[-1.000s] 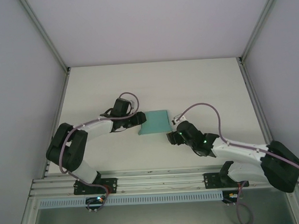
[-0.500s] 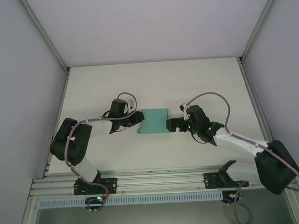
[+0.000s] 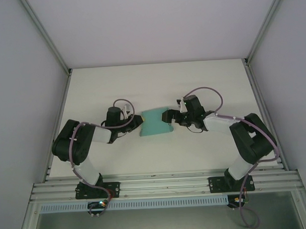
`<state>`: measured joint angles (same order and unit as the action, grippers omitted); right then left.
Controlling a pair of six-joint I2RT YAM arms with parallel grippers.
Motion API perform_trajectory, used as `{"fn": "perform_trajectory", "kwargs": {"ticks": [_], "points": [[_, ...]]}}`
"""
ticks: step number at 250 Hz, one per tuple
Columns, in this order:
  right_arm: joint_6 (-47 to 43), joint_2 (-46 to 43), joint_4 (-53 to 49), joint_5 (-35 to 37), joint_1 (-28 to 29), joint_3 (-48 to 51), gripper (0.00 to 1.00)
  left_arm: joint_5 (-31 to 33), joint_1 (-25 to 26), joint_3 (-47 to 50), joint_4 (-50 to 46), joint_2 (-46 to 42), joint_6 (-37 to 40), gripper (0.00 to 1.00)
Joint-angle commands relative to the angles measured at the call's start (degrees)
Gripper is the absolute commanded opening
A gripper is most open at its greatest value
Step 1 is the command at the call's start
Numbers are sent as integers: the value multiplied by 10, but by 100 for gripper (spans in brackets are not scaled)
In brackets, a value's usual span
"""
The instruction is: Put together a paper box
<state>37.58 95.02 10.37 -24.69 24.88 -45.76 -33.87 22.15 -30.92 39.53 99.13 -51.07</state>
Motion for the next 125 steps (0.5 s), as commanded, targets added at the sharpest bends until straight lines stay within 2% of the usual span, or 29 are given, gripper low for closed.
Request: {"fn": "perform_trajectory", "kwargs": {"ticks": [1,30,50,72,86,103,125], "points": [[28,32,53,-78,-4,-18,96,11,-9,24,-17,37,-17,16],[49,64,100,-122,-5,-28,87,1,-10,26,5,49,-21,17],[70,83,137,-148,-8,-33,77,-1,-10,26,17,50,-23,17],[117,98,196,-170,-13,-28,57,-2,-9,26,21,44,-20,18],[158,105,269,-182,-19,-10,45,-4,-10,21,18,37,-15,21],[191,106,320,-195,-25,2,41,-4,-9,18,16,21,-10,24],[187,94,311,-199,-28,8,40,-1,-9,5,-5,-12,11,34]]}}
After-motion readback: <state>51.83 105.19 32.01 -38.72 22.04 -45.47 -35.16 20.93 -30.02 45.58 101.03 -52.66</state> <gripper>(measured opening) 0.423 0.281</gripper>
